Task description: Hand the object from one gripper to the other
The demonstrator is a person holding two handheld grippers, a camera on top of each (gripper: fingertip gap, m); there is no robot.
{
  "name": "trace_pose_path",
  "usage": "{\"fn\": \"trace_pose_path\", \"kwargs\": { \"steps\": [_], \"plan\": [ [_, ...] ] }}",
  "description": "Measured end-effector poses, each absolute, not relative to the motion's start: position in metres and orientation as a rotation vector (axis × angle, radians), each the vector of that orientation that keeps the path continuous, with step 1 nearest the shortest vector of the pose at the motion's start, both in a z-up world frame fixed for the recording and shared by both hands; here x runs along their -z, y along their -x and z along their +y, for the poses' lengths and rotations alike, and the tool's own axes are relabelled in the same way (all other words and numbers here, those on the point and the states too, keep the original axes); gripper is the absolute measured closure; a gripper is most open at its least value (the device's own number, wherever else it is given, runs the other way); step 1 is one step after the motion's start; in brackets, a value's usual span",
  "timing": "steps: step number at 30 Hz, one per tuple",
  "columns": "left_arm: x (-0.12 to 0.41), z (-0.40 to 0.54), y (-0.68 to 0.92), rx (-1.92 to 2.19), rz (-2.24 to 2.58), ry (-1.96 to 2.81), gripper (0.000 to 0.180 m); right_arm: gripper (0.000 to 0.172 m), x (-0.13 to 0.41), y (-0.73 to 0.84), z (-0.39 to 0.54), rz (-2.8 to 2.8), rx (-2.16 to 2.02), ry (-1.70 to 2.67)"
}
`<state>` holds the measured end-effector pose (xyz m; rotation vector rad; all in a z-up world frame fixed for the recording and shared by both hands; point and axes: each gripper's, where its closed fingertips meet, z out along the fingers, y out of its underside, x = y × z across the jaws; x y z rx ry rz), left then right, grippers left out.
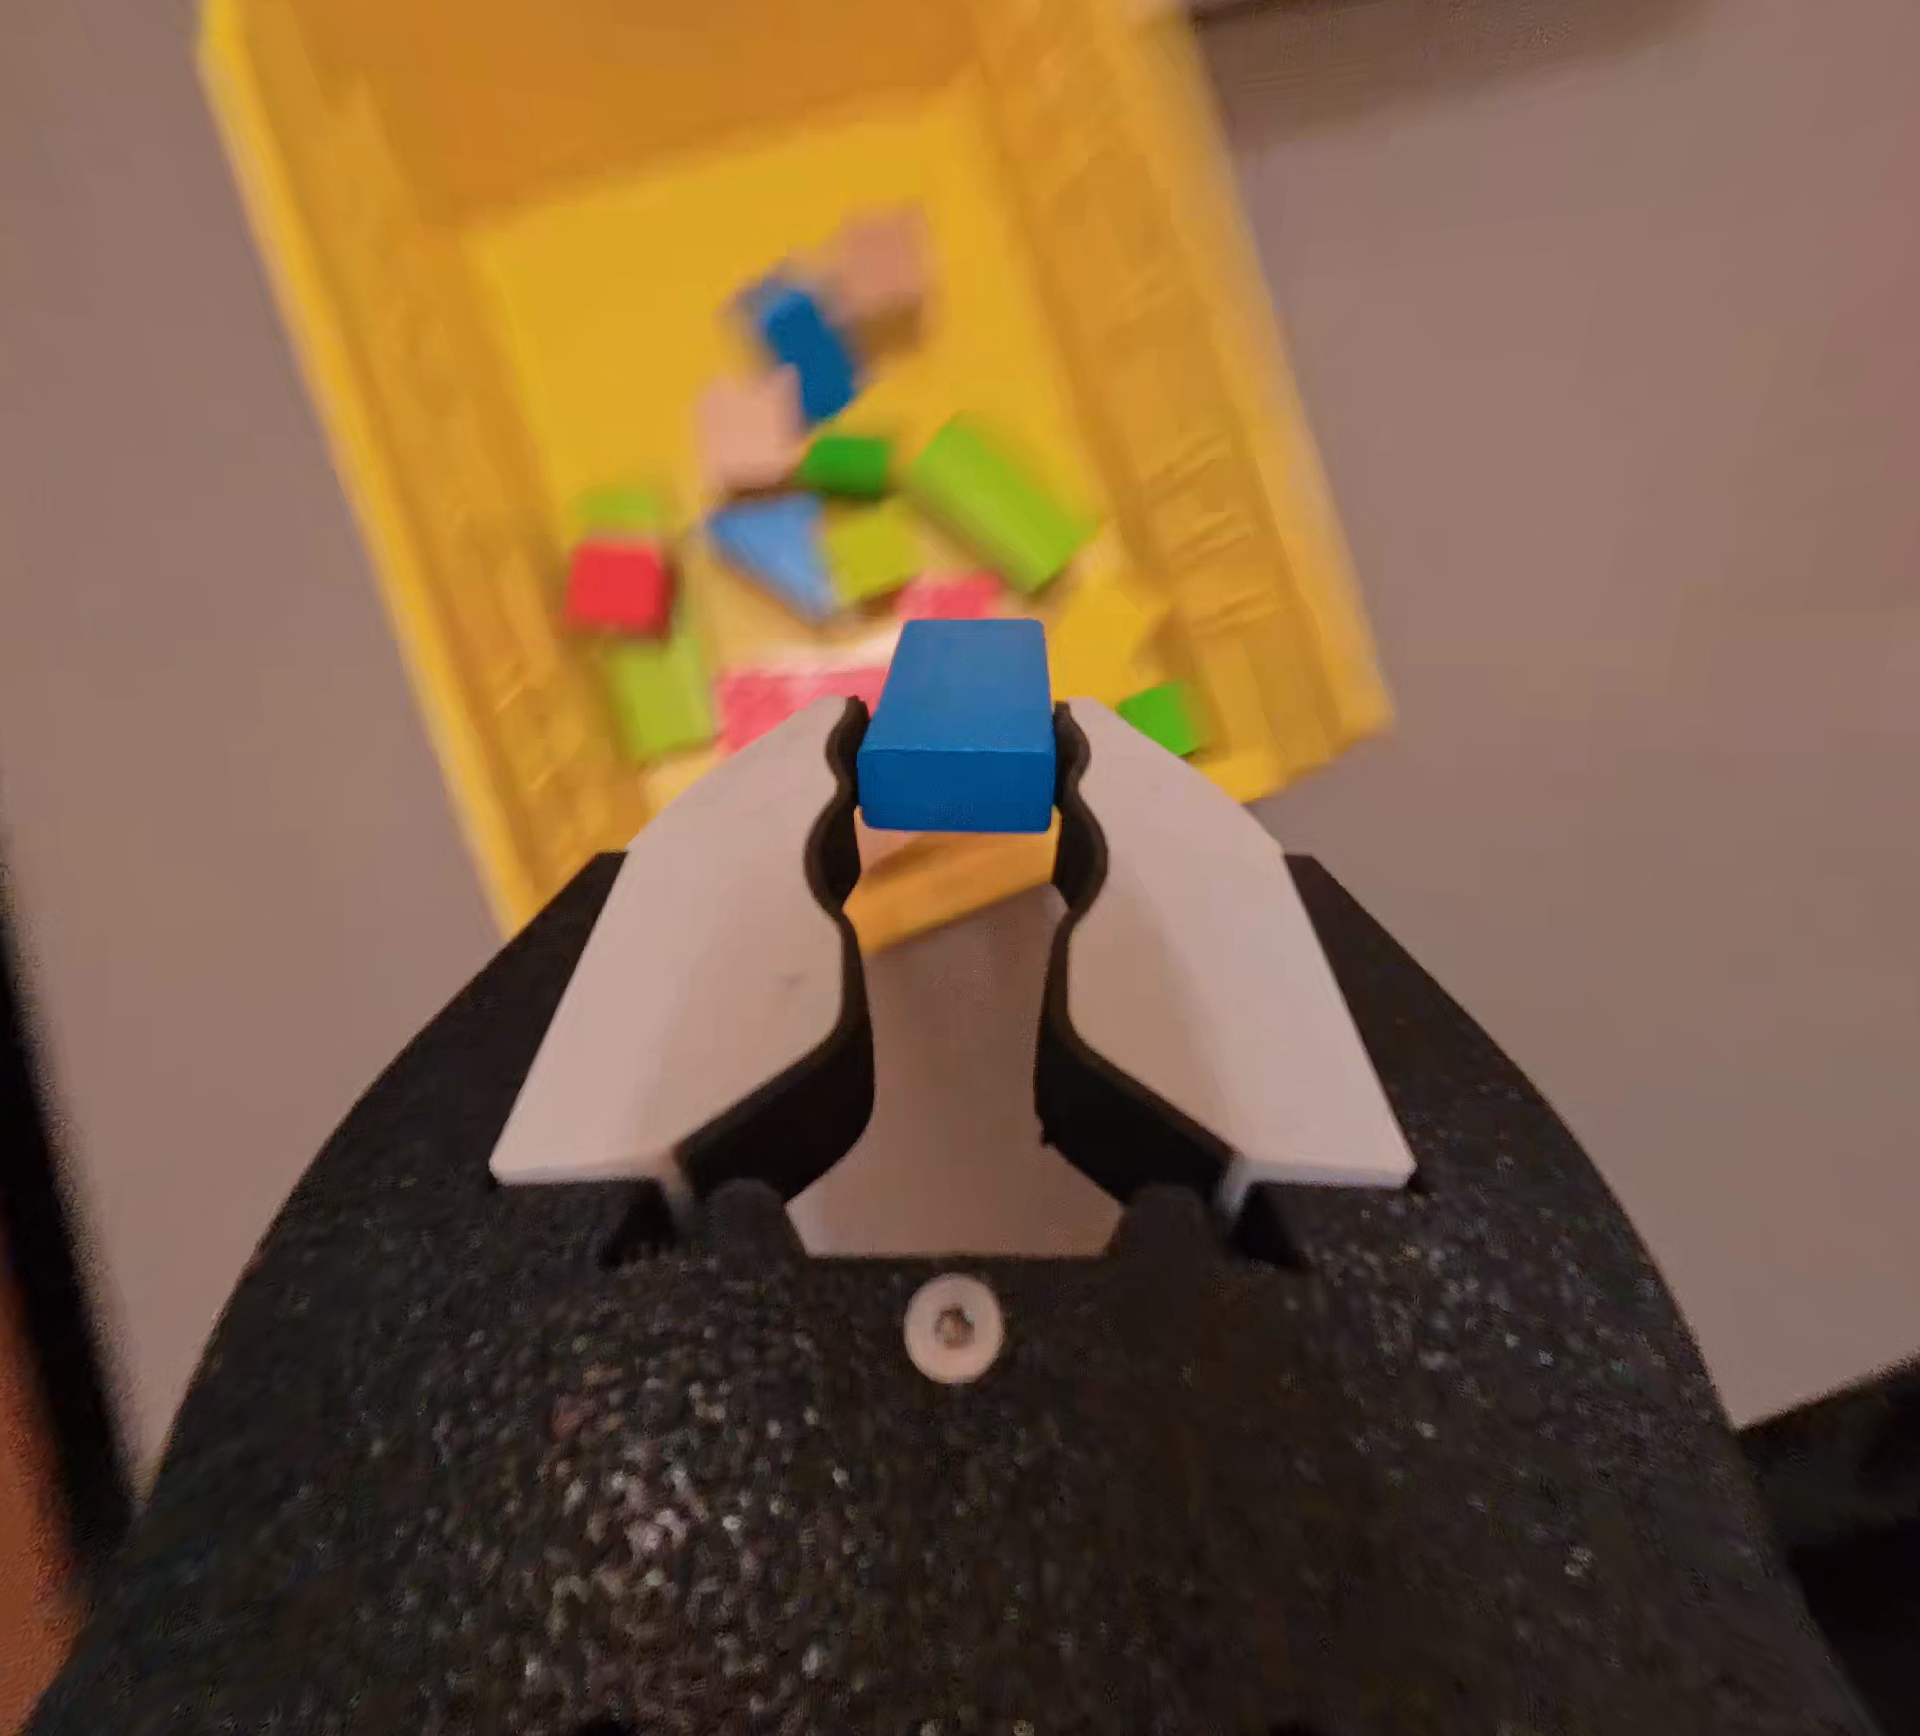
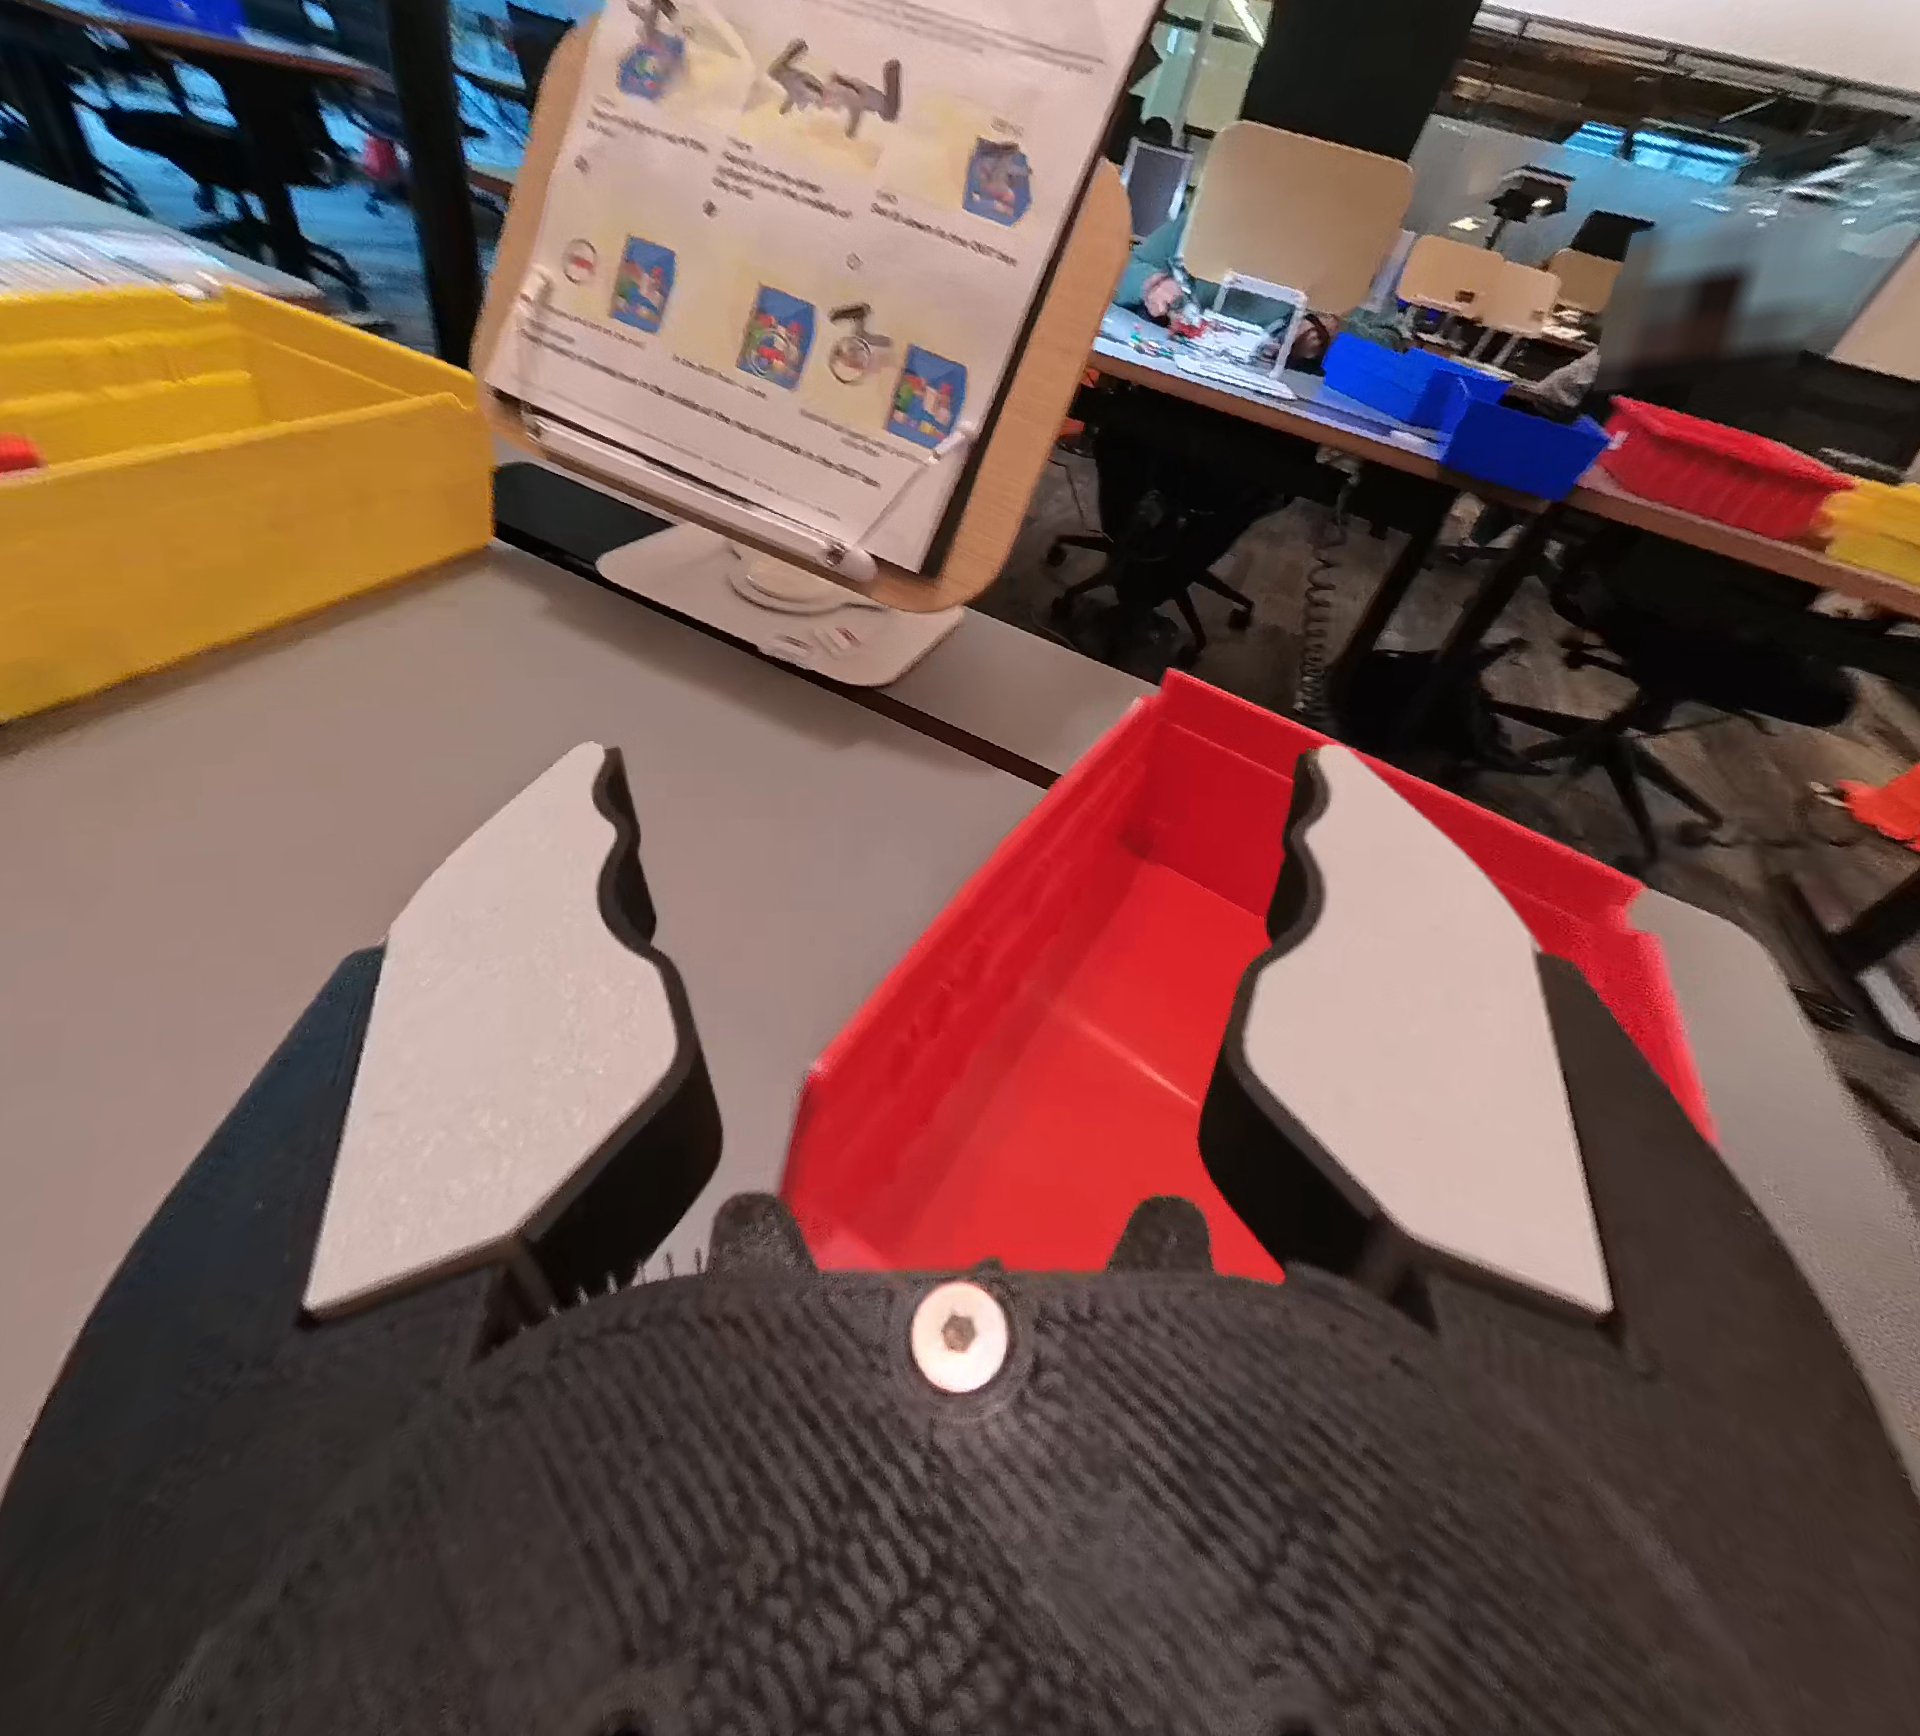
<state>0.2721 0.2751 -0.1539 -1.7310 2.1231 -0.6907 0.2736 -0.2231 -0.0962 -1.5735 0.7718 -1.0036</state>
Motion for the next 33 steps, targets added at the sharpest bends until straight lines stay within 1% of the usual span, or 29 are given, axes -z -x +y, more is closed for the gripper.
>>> {"fn": "trace_pose_path", "kwargs": {
  "steps": [3, 5, 10, 12, 15, 18, 22, 28, 30, 33],
  "plan": [
    [0.093, 0.208, -0.268, 1.305, 2.118, 1.404, 0.147, 0.054, 0.088, -0.266, -0.196, 0.716, 0.873, 1.513],
    [0.064, 0.169, -0.256, 1.58, 2.086, 1.183, 0.147, 0.054, 0.08, -0.256, -0.171, 0.657, 0.756, 1.462],
    [0.028, 0.081, -0.212, 2.06, 2.001, 0.708, 0.147, 0.056, 0.057, -0.216, -0.101, 0.476, 0.397, 1.321],
    [0.025, 0.051, -0.193, 2.172, 1.986, 0.553, 0.147, 0.064, 0.049, -0.198, -0.08, 0.405, 0.274, 1.27],
    [0.03, 0.014, -0.171, 2.237, 1.987, 0.373, 0.147, 0.079, 0.044, -0.175, -0.057, 0.308, 0.11, 1.236],
    [0.04, -0.012, -0.16, 2.239, 2.02, 0.292, 0.147, 0.087, 0.048, -0.161, -0.045, 0.237, 0.022, 1.269],
    [0.052, -0.032, -0.153, 2.2, 2.101, 0.244, 0.147, 0.105, 0.054, -0.149, -0.039, 0.141, 0.03, 1.337],
    [0.06, -0.044, -0.144, 2.182, 2.185, 0.18, 0.147, 0.121, 0.057, -0.147, -0.039, 0.098, 0.058, 1.36],
    [0.061, -0.045, -0.145, 2.181, 2.181, 0.173, 0.147, 0.13, 0.058, -0.143, -0.039, 0.067, 0.054, 1.364],
    [0.062, -0.045, -0.143, 2.207, 2.186, 0.16, 0.147, 0.135, 0.06, -0.144, -0.04, 0.061, 0.05, 1.374]
  ]
}}
